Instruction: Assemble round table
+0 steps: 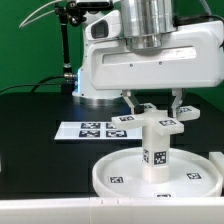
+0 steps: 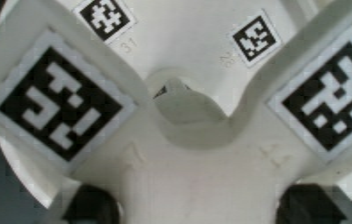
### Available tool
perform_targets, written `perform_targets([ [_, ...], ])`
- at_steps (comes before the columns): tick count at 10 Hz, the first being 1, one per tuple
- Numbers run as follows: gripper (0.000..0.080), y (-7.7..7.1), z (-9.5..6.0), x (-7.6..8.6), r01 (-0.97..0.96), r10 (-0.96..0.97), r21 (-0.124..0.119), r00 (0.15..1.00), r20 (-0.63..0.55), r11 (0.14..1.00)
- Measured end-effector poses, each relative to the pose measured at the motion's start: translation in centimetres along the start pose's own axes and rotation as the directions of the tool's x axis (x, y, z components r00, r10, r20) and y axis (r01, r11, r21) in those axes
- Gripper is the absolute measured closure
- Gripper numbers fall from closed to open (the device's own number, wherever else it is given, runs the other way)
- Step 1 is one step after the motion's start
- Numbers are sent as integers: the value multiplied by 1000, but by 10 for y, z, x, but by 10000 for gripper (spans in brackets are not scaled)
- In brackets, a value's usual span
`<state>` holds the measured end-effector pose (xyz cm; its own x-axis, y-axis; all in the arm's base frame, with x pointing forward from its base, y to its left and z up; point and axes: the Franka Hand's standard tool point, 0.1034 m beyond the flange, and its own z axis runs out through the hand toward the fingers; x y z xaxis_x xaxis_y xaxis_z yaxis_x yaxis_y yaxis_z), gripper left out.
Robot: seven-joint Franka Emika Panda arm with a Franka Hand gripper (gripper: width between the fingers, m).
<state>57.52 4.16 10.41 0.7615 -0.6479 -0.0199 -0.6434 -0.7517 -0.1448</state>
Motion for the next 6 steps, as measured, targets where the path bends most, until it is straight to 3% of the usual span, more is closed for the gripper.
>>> perform_targets([
  [6, 360, 0, 0, 0, -370, 370, 9, 929, 18, 929],
])
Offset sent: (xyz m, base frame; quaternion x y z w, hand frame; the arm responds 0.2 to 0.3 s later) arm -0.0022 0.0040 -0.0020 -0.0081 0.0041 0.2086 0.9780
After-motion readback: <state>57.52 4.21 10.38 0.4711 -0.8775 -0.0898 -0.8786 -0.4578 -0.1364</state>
